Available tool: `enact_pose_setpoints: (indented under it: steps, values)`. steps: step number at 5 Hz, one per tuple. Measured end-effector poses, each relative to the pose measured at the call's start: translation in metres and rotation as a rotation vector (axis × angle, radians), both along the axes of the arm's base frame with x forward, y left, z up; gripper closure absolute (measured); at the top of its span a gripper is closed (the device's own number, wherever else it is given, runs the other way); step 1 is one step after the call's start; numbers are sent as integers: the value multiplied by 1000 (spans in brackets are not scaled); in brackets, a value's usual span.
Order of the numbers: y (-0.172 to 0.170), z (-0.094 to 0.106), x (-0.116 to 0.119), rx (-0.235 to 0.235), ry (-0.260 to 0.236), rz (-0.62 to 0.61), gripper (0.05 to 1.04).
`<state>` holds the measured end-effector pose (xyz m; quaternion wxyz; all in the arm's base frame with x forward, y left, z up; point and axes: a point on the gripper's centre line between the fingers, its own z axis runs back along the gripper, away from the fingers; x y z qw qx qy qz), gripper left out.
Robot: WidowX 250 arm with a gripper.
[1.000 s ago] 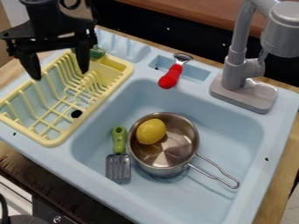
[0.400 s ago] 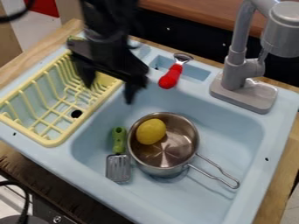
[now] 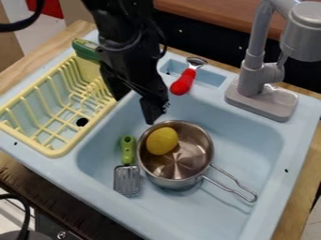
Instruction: Remove the lemon from the silver pan and place it in the yellow colander
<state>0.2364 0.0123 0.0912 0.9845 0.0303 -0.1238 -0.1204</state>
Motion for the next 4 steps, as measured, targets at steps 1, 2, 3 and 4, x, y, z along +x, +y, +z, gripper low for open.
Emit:
enact_pose_setpoints:
  steps: [1, 2, 3, 4]
  values:
    - [-9, -13, 4, 21, 22, -11, 83]
    - [-16, -21, 7, 31, 29, 2, 83]
    - [-20, -26, 7, 17, 40, 12, 83]
    - [-25, -35, 7, 21, 53, 9, 83]
